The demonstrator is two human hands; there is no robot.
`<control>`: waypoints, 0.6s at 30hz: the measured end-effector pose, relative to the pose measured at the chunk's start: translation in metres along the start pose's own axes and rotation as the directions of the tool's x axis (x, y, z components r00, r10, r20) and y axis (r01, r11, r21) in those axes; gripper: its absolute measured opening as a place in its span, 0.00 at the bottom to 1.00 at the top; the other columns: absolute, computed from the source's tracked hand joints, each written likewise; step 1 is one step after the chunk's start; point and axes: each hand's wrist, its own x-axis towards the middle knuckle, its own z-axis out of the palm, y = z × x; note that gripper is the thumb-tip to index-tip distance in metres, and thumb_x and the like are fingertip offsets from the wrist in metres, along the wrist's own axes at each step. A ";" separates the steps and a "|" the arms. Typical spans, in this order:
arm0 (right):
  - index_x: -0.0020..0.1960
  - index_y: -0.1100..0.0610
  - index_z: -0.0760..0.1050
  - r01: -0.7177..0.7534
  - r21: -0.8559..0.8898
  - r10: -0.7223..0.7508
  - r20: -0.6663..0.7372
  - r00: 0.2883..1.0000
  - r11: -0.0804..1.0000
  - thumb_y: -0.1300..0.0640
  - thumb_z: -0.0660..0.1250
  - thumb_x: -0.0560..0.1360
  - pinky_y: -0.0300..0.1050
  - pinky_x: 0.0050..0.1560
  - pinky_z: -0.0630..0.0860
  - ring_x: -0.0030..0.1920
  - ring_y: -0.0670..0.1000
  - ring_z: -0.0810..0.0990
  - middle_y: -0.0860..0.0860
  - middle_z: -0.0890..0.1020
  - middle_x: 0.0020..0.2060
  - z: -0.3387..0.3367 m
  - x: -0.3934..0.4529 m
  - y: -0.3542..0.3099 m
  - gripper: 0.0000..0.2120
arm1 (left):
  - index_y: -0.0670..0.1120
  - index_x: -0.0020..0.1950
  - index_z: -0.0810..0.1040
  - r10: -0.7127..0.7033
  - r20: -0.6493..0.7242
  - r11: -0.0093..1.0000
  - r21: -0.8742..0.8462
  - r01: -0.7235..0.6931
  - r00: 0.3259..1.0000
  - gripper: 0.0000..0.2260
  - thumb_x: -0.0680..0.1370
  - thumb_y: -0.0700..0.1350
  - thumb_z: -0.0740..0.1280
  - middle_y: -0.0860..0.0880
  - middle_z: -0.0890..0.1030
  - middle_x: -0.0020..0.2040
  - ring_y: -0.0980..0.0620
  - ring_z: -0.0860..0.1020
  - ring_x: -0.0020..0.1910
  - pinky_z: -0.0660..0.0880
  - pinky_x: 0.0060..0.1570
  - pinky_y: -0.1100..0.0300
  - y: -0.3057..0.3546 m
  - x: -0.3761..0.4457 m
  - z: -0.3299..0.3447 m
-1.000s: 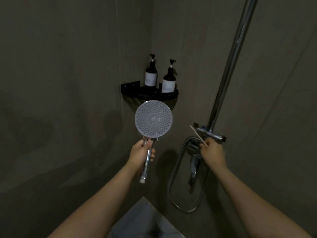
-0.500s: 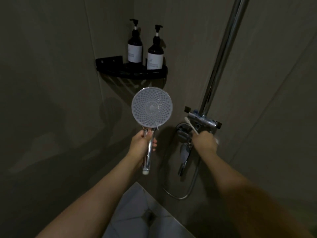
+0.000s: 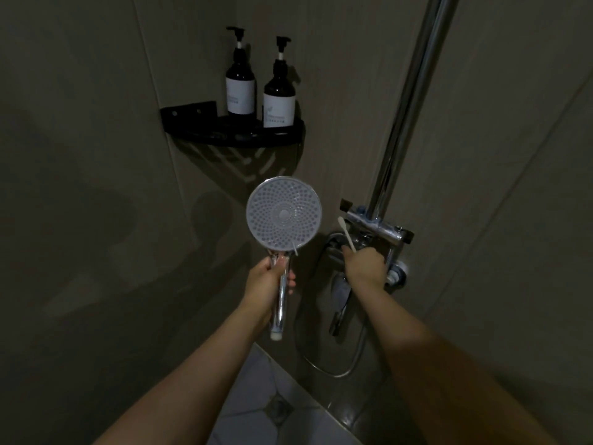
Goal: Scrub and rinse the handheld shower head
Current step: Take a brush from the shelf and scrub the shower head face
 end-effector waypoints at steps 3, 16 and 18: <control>0.51 0.63 0.78 0.033 -0.115 -0.035 -0.009 0.999 0.993 0.48 0.62 0.76 0.45 0.43 0.74 0.49 0.59 0.81 0.59 0.82 0.48 0.000 0.000 0.001 0.18 | 0.44 0.43 0.74 -0.008 0.004 1.000 -0.001 0.008 1.000 0.08 0.80 0.43 0.59 0.45 0.74 0.33 0.51 0.73 0.30 0.72 0.32 0.61 -0.004 0.001 0.002; 0.53 0.64 0.76 -0.264 0.558 0.215 0.153 0.965 0.787 0.46 0.61 0.77 0.48 0.45 0.76 0.42 0.58 0.82 0.57 0.82 0.35 0.012 0.000 0.008 0.20 | 0.44 0.40 0.73 -0.037 -0.009 0.999 -0.002 0.036 0.999 0.09 0.79 0.41 0.59 0.44 0.74 0.32 0.53 0.73 0.26 0.72 0.29 0.61 -0.013 0.004 0.002; 0.54 0.60 0.74 -0.329 0.713 0.221 0.243 0.944 0.619 0.48 0.59 0.78 0.42 0.30 0.72 0.26 0.50 0.77 0.54 0.80 0.32 0.015 0.000 0.010 0.16 | 0.44 0.40 0.73 -0.035 -0.003 0.999 -0.008 0.035 0.999 0.09 0.79 0.41 0.59 0.44 0.74 0.32 0.53 0.73 0.27 0.72 0.28 0.62 -0.012 0.004 0.002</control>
